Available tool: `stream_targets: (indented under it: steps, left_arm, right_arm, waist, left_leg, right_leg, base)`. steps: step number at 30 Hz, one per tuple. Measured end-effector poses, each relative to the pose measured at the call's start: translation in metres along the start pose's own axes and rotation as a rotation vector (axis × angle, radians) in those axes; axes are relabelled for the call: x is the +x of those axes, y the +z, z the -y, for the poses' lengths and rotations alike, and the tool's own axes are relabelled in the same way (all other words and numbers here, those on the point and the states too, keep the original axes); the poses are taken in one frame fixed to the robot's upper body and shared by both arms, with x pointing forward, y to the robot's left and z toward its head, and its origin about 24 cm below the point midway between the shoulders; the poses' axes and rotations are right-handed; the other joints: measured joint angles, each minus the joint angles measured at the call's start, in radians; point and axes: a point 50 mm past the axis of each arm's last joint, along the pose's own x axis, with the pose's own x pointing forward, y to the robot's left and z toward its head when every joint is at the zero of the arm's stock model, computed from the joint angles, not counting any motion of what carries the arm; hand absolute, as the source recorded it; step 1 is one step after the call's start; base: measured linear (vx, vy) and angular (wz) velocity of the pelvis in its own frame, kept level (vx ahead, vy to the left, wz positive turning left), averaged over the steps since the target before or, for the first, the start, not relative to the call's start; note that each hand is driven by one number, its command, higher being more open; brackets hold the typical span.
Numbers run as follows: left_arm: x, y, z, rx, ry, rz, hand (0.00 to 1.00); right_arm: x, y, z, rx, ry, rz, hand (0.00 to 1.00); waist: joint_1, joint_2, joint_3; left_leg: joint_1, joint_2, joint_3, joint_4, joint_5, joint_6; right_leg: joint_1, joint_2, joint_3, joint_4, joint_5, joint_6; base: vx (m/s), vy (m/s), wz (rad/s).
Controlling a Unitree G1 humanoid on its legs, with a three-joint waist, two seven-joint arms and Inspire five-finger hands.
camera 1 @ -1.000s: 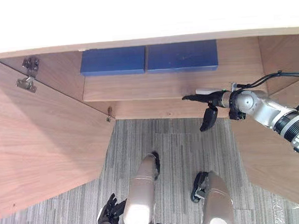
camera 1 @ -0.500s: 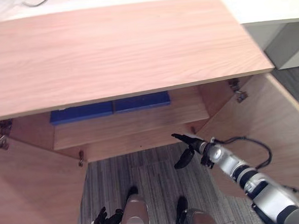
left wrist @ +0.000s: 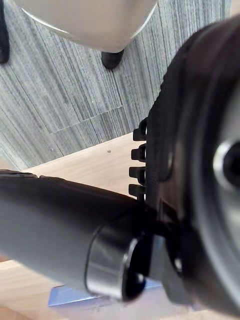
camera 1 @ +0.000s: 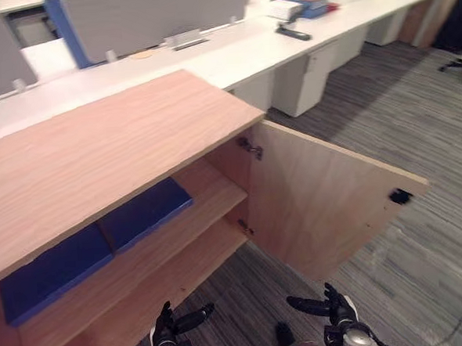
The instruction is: Walk over to the cabinet, pick up the folder, carry it to the office cabinet, place the folder inside the office cabinet, then close the office cabinet door
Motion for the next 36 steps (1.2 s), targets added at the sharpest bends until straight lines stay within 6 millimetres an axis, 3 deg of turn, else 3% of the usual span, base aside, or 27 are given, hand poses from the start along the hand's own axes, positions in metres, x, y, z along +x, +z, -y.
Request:
stream_targets:
  steps: [1, 2, 3, 4, 5, 6, 7, 8, 9, 11, 14, 18, 20, 25, 31, 36]
  left_arm:
    - [-0.001, -0.007, -0.001, -0.013, 0.015, -0.028, 1.0]
    - [-0.002, -0.009, -0.003, -0.012, 0.025, -0.037, 1.0]
    - [-0.002, -0.014, -0.008, -0.034, 0.054, -0.057, 1.0]
    - [-0.002, -0.015, -0.012, -0.045, 0.082, -0.059, 1.0]
    - [-0.003, -0.015, -0.013, -0.045, 0.087, -0.059, 1.0]
    - [-0.002, -0.016, -0.012, -0.054, 0.092, -0.068, 1.0]
    - [-0.003, -0.02, -0.014, -0.063, 0.099, -0.08, 1.0]
    - [-0.006, -0.027, -0.009, -0.087, 0.093, -0.109, 1.0]
    - [-0.007, -0.031, -0.008, -0.096, 0.095, -0.123, 1.0]
    - [-0.007, -0.033, -0.011, -0.092, 0.103, -0.13, 1.0]
    - [-0.006, -0.034, -0.013, -0.075, 0.101, -0.141, 1.0]
    - [-0.007, -0.037, -0.013, -0.047, 0.093, -0.156, 1.0]
    - [-0.008, -0.038, -0.014, -0.019, 0.086, -0.159, 1.0]
    - [-0.006, -0.038, -0.03, 0.05, 0.1, -0.161, 1.0]
    - [-0.017, -0.06, -0.053, 0.087, 0.14, -0.24, 1.0]
    - [-0.02, -0.068, -0.054, 0.086, 0.134, -0.276, 1.0]
  right_arm:
    - [0.001, 0.006, 0.0, 0.019, -0.011, 0.025, 1.0]
    - [0.001, 0.008, -0.001, 0.027, -0.013, 0.029, 1.0]
    - [0.0, 0.005, -0.003, 0.036, -0.018, 0.021, 1.0]
    - [-0.003, -0.004, -0.003, 0.041, -0.025, -0.003, 1.0]
    - [-0.003, -0.005, -0.004, 0.043, -0.025, -0.007, 1.0]
    - [-0.004, -0.006, -0.003, 0.044, -0.028, -0.009, 1.0]
    - [-0.004, -0.007, 0.0, 0.047, -0.036, -0.011, 1.0]
    - [-0.004, -0.007, 0.007, 0.07, -0.066, -0.014, 1.0]
    - [-0.002, -0.007, 0.012, 0.088, -0.09, -0.017, 1.0]
    - [-0.001, -0.013, 0.019, 0.109, -0.123, -0.054, 1.0]
    - [-0.004, -0.026, 0.039, 0.14, -0.196, -0.11, 1.0]
    - [-0.003, -0.015, 0.068, 0.105, -0.276, -0.08, 1.0]
    - [-0.001, -0.005, 0.073, 0.105, -0.289, -0.045, 1.0]
    - [0.013, 0.049, 0.069, 0.102, -0.271, 0.111, 1.0]
    - [0.022, 0.102, 0.066, 0.063, -0.251, 0.243, 1.0]
    - [0.027, 0.142, 0.059, -0.016, -0.221, 0.32, 1.0]
  waist:
    - [0.003, 0.018, 0.014]
    - [0.006, 0.018, 0.017]
    - [0.007, 0.019, 0.022]
    - [0.009, 0.006, 0.014]
    - [0.01, 0.002, 0.012]
    - [0.011, -0.002, 0.006]
    - [0.011, 0.007, -0.003]
    - [0.014, 0.034, -0.026]
    - [0.016, 0.051, -0.039]
    - [0.014, 0.052, -0.052]
    - [0.004, 0.046, -0.063]
    - [-0.01, 0.056, -0.072]
    - [-0.01, 0.059, -0.086]
    - [-0.009, 0.054, -0.088]
    - [0.001, 0.042, -0.091]
    - [0.019, 0.048, -0.089]
  left_leg:
    - [0.017, 0.021, 0.05, 0.001, 0.004, 0.007]
    - [0.029, 0.03, 0.078, 0.001, 0.003, 0.006]
    - [0.055, 0.037, 0.112, 0.0, 0.001, -0.001]
    - [0.084, 0.045, 0.131, -0.001, -0.001, -0.022]
    - [0.088, 0.046, 0.136, 0.001, -0.003, -0.027]
    - [0.101, 0.057, 0.15, 0.002, -0.01, -0.04]
    - [0.101, 0.067, 0.149, -0.006, -0.013, -0.042]
    - [0.1, 0.08, 0.132, -0.039, -0.014, -0.043]
    - [0.099, 0.082, 0.097, -0.077, -0.005, -0.027]
    - [0.098, 0.094, 0.065, -0.115, 0.007, 0.004]
    - [0.101, 0.106, 0.051, -0.129, 0.009, 0.005]
    - [0.114, 0.09, 0.038, -0.129, 0.022, -0.009]
    - [0.115, 0.077, 0.037, -0.131, 0.025, -0.013]
    - [0.112, 0.043, 0.021, -0.149, 0.025, -0.022]
    - [0.114, 0.034, 0.004, -0.147, 0.016, -0.037]
    - [0.109, 0.032, -0.013, -0.148, 0.02, -0.035]
  right_leg:
    - [-0.01, -0.04, -0.142, 0.034, -0.023, -0.04]
    - [-0.035, -0.067, -0.214, 0.099, -0.028, -0.045]
    - [-0.059, -0.124, -0.311, 0.275, -0.058, -0.051]
    - [-0.035, -0.144, -0.348, 0.386, -0.161, -0.017]
    - [-0.028, -0.145, -0.352, 0.386, -0.178, -0.009]
    - [-0.019, -0.12, -0.356, 0.362, -0.189, 0.046]
    - [-0.017, -0.092, -0.356, 0.339, -0.184, 0.046]
    - [-0.016, -0.043, -0.342, 0.273, -0.161, 0.037]
    - [-0.01, 0.002, -0.335, 0.198, -0.135, 0.034]
    - [0.014, 0.06, -0.334, 0.089, -0.066, 0.014]
    - [0.048, 0.093, -0.334, 0.01, -0.024, 0.001]
    - [0.09, 0.096, -0.319, -0.061, 0.023, 0.004]
    - [0.104, 0.09, -0.309, -0.097, 0.044, 0.011]
    - [0.133, 0.072, -0.299, -0.196, 0.116, 0.023]
    - [0.139, 0.059, -0.302, -0.2, 0.119, 0.033]
    - [0.139, 0.059, -0.307, -0.2, 0.121, 0.031]
  base:
    - [-0.14, 0.06, -1.33]
    - [-0.1, -0.015, -1.1]
    - [-0.03, -0.14, -0.83]
    - [-0.01, -0.173, -0.62]
    - [0.03, -0.23, -0.5]
    - [0.03, -0.189, -0.35]
    - [0.05, -0.195, -0.63]
    - [0.06, -0.109, -0.76]
    - [0.08, -0.07, -0.92]
    - [0.06, -0.036, -0.56]
    - [0.07, -0.042, -0.08]
    - [0.07, 0.065, -0.07]
    - [0.02, 0.129, -0.08]
    - [-0.09, 0.086, -0.02]
    - [-0.1, 0.039, 0.04]
    - [-0.03, 0.014, 0.04]
